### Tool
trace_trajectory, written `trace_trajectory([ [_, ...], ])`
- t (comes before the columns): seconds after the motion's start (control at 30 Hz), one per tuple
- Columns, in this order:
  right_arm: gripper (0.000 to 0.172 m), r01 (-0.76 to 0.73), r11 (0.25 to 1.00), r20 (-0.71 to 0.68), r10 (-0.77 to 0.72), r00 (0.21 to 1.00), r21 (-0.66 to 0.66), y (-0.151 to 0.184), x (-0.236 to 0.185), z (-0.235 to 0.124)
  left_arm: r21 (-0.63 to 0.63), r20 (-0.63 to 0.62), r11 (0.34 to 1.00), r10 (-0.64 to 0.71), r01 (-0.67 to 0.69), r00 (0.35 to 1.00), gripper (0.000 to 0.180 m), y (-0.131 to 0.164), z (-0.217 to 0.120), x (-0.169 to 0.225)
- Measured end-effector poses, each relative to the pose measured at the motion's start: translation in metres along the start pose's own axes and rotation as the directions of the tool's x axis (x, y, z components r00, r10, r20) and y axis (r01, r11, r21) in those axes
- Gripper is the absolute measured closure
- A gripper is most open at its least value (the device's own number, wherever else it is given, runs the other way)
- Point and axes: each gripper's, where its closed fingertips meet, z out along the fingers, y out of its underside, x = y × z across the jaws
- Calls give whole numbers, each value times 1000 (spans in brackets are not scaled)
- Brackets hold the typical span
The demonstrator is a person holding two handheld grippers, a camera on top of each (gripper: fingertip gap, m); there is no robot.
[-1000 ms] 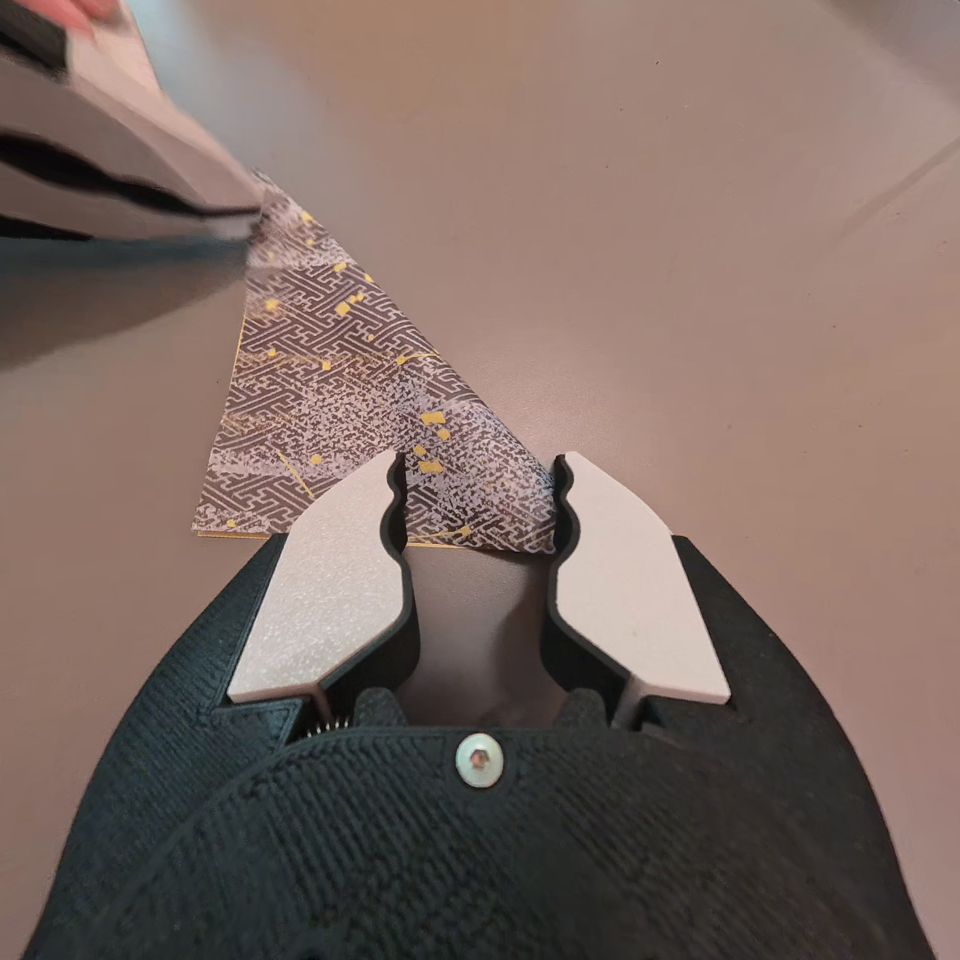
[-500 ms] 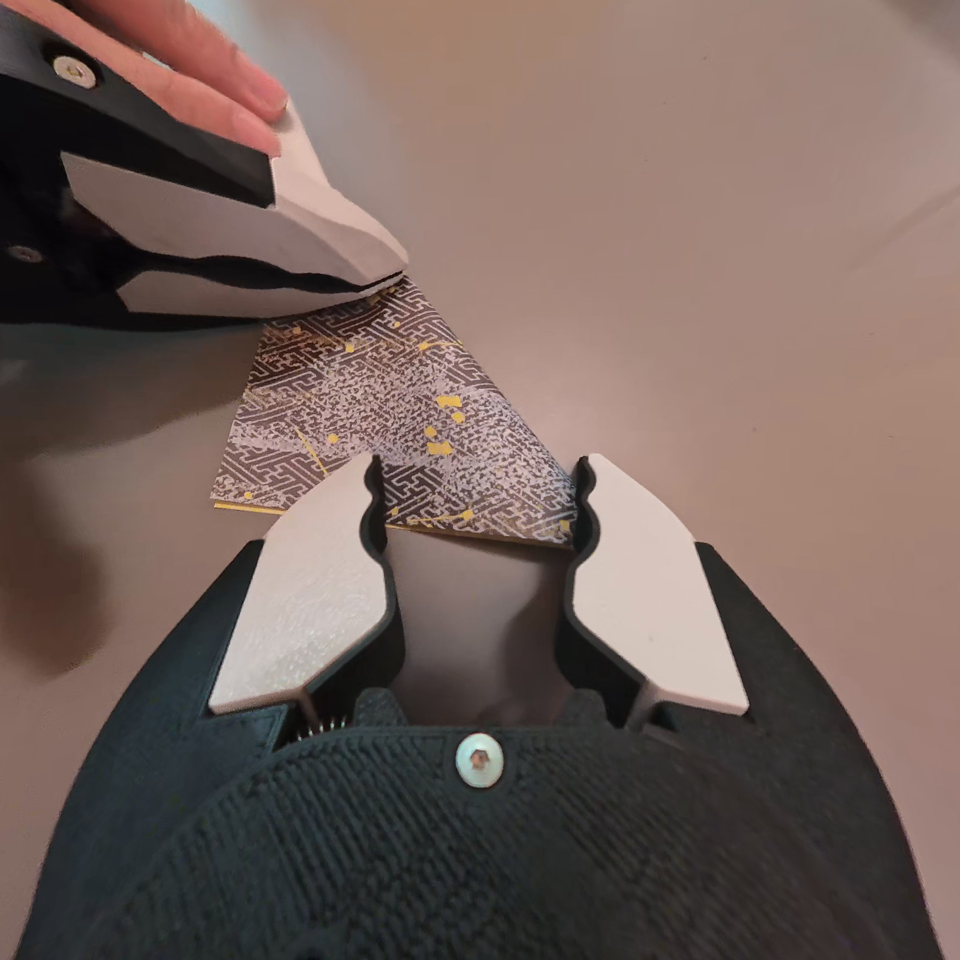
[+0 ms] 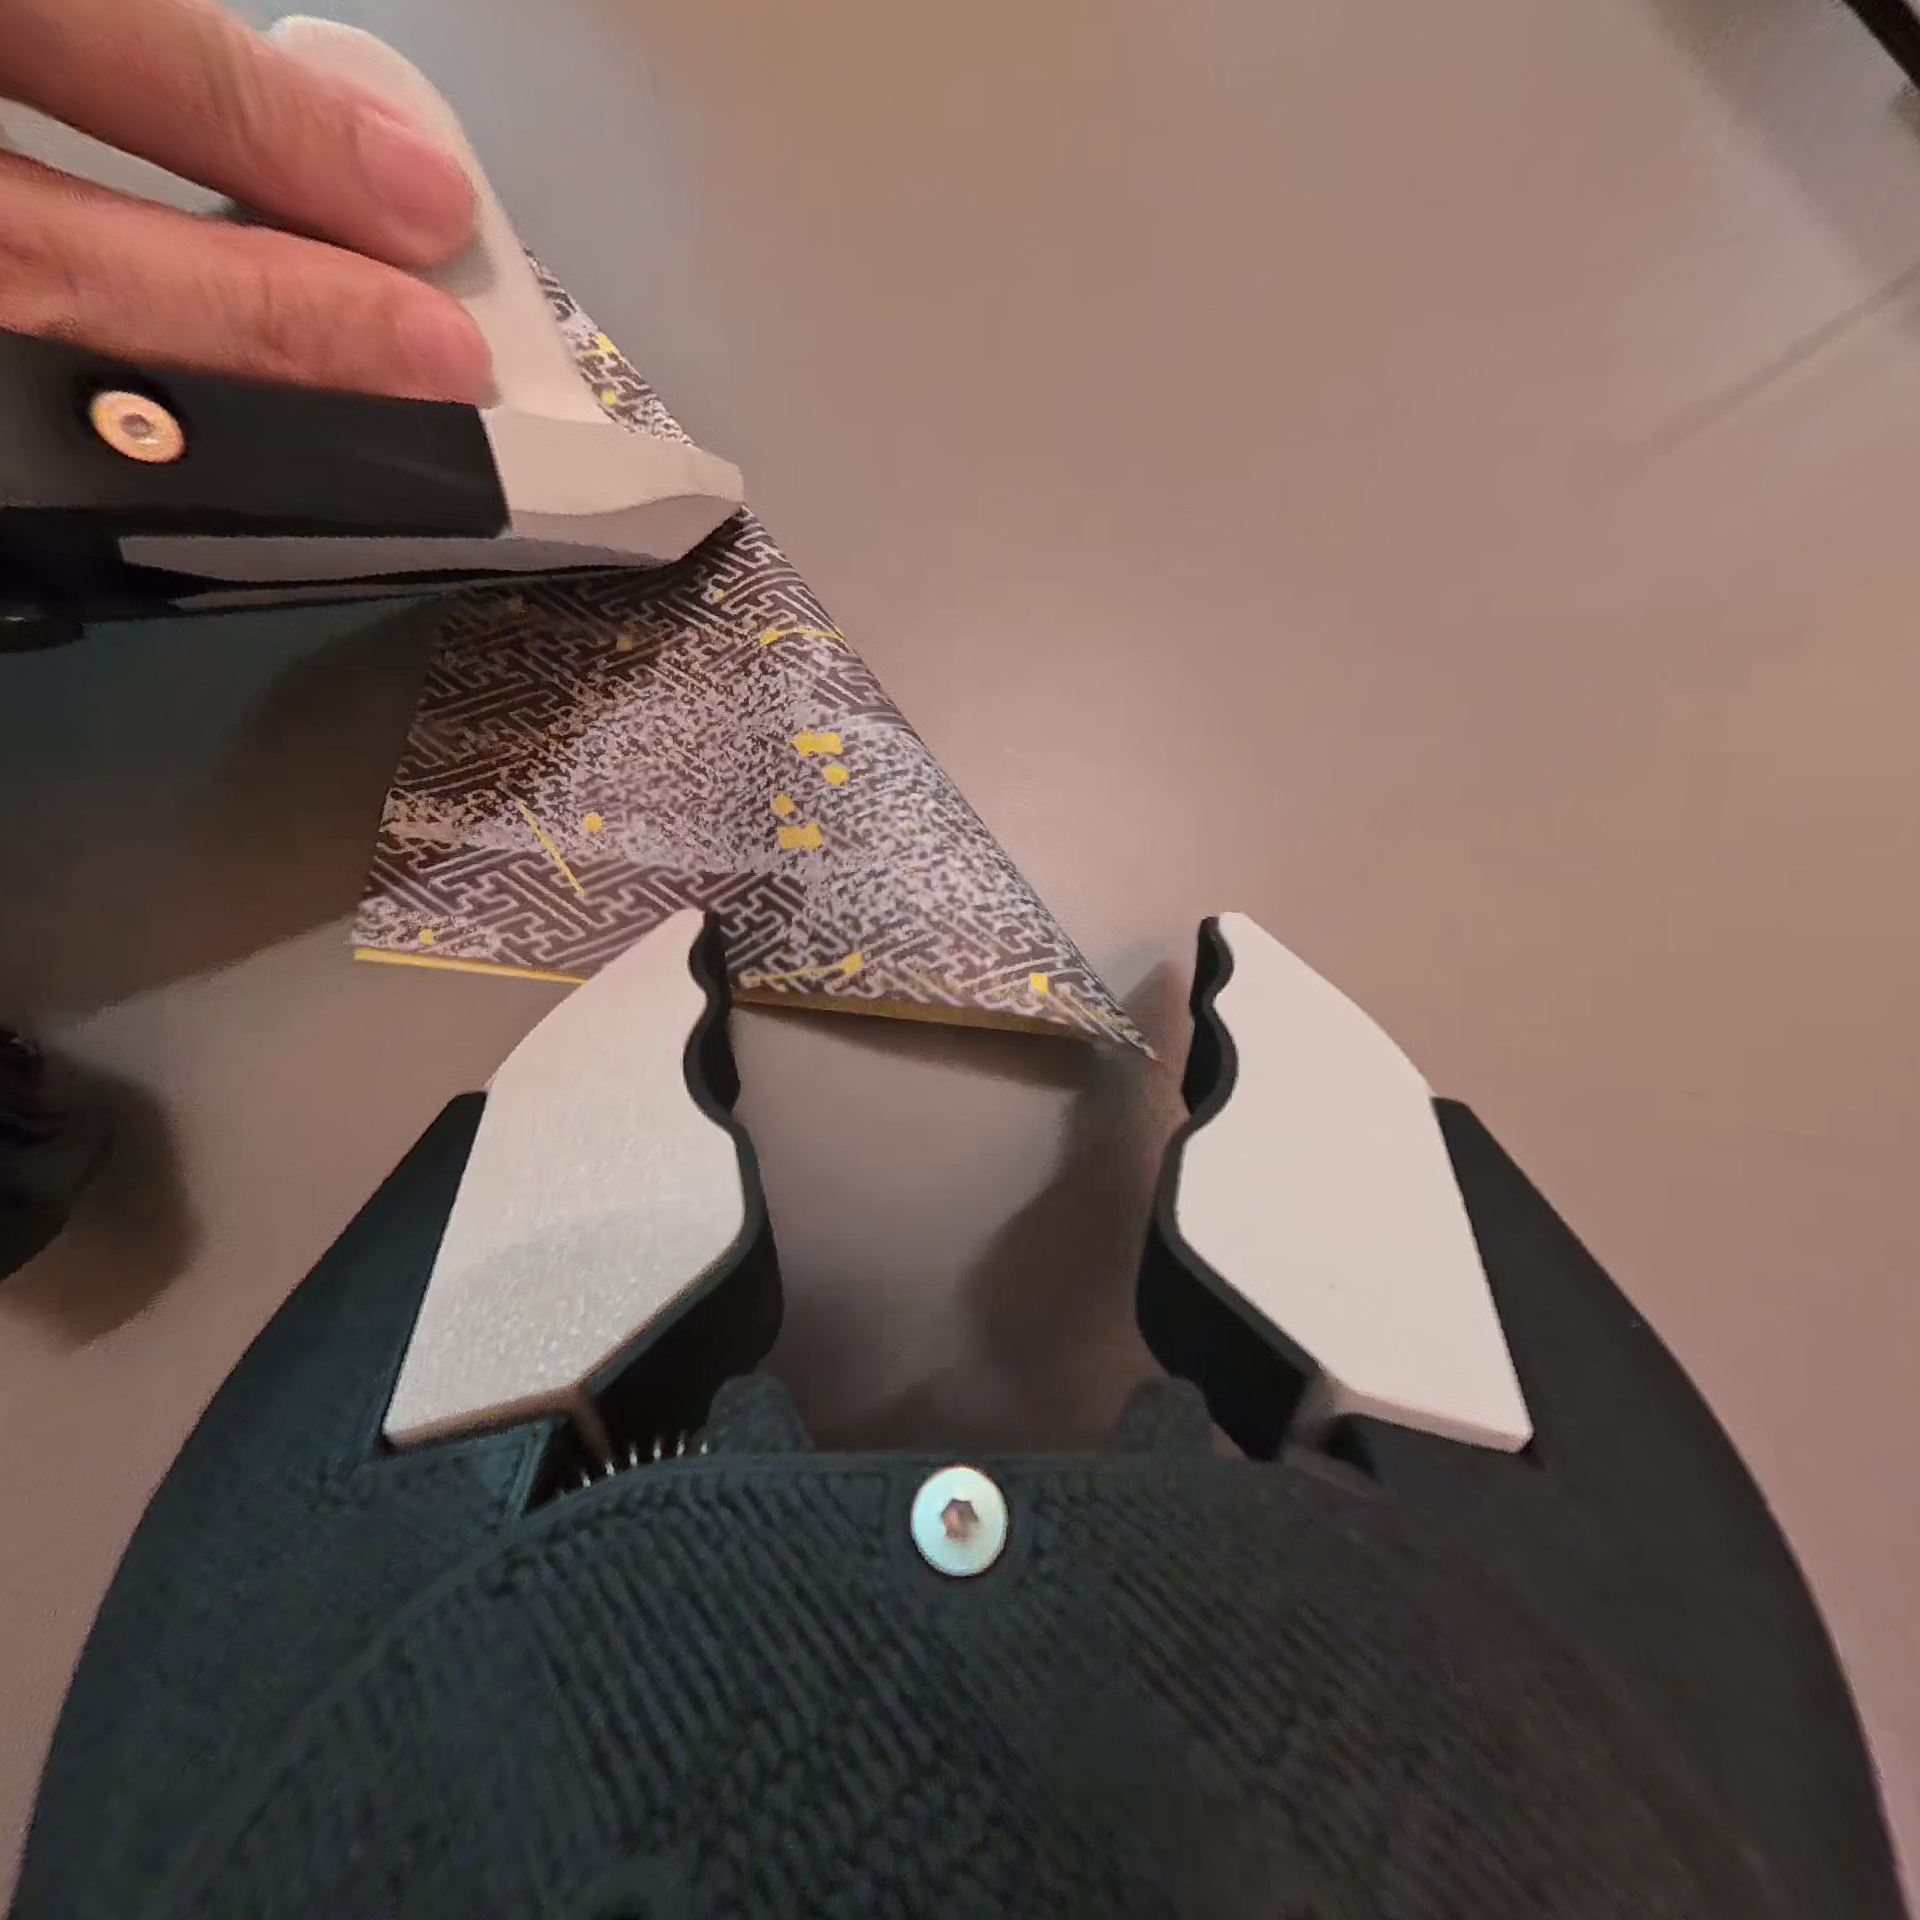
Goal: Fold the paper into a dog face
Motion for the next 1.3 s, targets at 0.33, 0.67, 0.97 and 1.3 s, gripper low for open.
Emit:
trace_trajectory([
  [0.33, 135, 125, 975, -75, -113, 991, 181, -46, -8, -17, -3, 1, 1000, 8, -8, 1000, 180, 0, 0, 0],
  [0.67, 172, 142, 981, -117, -126, 985, 136, -46, -4, 16, -12, -3, 1000, 21, -22, 1000, 180, 0, 0, 1],
  [0.97, 172, 555, 830, -321, -542, 777, -57, -20, 5, 9, -7, -1, 1000, 12, -12, 1000, 180, 0, 0, 1],
  [1.3, 172, 805, 591, -495, -717, 491, -58, -66, -5, -12, -16, -7, 999, 40, -40, 999, 180, 0, 0, 1],
])
